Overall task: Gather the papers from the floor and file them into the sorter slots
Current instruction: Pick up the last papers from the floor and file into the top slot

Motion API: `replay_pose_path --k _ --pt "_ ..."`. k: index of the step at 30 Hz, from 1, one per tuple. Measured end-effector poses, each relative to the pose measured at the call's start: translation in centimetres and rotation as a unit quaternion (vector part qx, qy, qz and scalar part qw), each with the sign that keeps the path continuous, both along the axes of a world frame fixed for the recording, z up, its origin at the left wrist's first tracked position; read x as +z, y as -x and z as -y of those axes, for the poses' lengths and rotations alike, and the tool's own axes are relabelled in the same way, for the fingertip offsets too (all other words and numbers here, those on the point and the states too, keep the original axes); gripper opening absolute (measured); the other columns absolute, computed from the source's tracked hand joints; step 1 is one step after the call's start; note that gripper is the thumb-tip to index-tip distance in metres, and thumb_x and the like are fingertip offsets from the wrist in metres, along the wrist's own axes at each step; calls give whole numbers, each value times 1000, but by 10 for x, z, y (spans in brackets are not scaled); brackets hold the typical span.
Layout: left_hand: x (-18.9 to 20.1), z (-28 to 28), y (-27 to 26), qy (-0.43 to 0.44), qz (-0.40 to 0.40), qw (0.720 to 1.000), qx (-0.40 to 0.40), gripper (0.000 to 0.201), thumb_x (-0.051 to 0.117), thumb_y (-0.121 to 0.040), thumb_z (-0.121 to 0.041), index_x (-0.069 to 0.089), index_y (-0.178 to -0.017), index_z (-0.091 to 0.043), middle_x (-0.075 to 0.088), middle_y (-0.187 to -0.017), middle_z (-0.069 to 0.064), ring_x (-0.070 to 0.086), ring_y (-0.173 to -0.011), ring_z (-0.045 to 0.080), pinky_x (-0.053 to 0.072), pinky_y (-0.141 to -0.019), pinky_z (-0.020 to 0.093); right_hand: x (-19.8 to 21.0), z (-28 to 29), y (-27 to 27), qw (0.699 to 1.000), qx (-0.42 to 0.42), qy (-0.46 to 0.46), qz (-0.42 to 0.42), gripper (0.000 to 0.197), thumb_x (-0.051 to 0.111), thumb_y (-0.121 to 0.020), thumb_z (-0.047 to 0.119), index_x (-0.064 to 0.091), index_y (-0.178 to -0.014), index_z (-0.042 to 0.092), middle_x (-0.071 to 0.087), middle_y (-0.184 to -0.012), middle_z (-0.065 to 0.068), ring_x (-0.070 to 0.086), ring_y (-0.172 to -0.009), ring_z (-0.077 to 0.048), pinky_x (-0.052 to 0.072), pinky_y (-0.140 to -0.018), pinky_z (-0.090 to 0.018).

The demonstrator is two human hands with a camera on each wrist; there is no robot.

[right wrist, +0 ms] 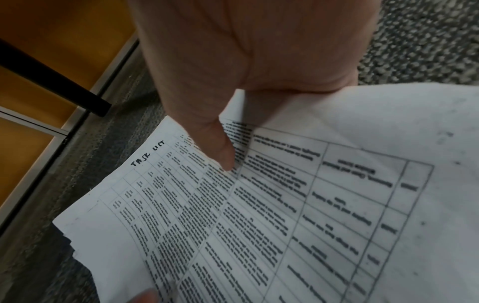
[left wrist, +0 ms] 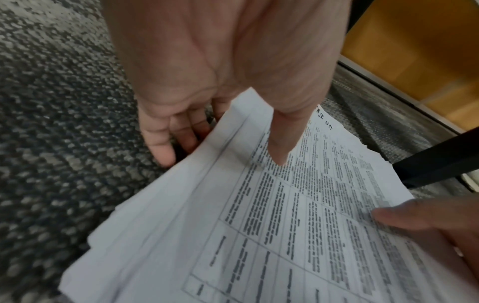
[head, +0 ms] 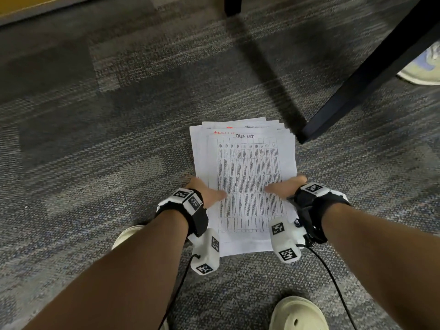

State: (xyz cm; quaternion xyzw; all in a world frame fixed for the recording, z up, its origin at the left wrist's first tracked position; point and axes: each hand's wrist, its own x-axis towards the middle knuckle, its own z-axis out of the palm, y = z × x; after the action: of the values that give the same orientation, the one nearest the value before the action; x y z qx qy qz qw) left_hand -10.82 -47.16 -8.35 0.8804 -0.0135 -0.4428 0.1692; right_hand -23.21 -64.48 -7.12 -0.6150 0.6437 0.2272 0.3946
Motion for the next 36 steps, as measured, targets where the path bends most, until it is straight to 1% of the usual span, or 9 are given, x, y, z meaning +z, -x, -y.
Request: replay_pose_path --k 2,9,15,19,27,32,33,35,36 --pt "0 3 2 -18 6 1000 -1 99 76 -69 -50 33 -143 -1 49 -139 13 51 -124 30 42 -105 35 -3 3 0 999 25 -31 0 73 73 -80 31 38 -135 -2 47 -137 -16 50 -123 -28 41 -96 -31" --pt "-3 12 0 -57 13 998 5 109 81 -64 -44 20 -145 -4 38 -143 18 46 -126 34 41 -107 43 -4 5 -4 998 5 -23 54 68 80 -71 21 47 -127 -2 60 -121 -16 62 -100 -30 51 -81 -33" --pt "-9 9 1 -49 14 998 28 113 82 -66 -42 11 -145 -3 37 -143 17 43 -129 33 36 -110 41 -6 1 -3 999 -1 -11 39 78 76 -74 21 33 -137 5 46 -135 -16 50 -121 -34 44 -98 -36" --pt "-6 7 -2 -33 9 998 56 108 82 -69 -39 15 -145 0 37 -143 16 43 -130 31 36 -111 37 -2 -2 -11 990 129 15 -55 87 72 -73 46 28 -142 15 29 -147 -16 35 -131 -37 31 -106 -42" --pt "-3 5 -3 43 -15 997 55 61 81 -75 -28 56 -125 -2 62 -121 11 61 -110 28 50 -94 32 4 2 -10 985 162 55 -34 45 56 -87 14 44 -129 1 53 -129 -14 52 -119 -32 44 -96 -35" --pt "28 11 -2 58 -2 988 145 42 65 -89 -15 52 -125 3 61 -119 10 58 -114 28 46 -91 29 26 1 -13 985 166 30 18 38 55 -92 10 50 -128 -3 56 -130 -17 55 -119 -31 44 -98 -35" --pt "38 9 -1 56 -7 990 126 40 56 -95 -12 47 -131 1 57 -126 12 55 -119 28 44 -94 31 34 -1 -12 986 159 23 33 37 56 -92 10 52 -126 -3 57 -128 -17 56 -118 -31 46 -98 -36" --pt "61 4 10 -33 34 982 -182 38 33 -103 -10 36 -140 -6 48 -136 11 48 -124 26 40 -98 31 51 -3 -5 985 159 15 58 34 58 -91 12 55 -122 -2 59 -124 -15 57 -115 -31 47 -97 -36" --pt "71 3 11 -50 42 973 -221 33 29 -104 -13 41 -134 -5 50 -129 10 51 -117 26 40 -95 26 62 -3 0 981 177 23 72 35 63 -88 13 57 -120 -1 61 -121 -14 59 -113 -31 48 -94 -36"
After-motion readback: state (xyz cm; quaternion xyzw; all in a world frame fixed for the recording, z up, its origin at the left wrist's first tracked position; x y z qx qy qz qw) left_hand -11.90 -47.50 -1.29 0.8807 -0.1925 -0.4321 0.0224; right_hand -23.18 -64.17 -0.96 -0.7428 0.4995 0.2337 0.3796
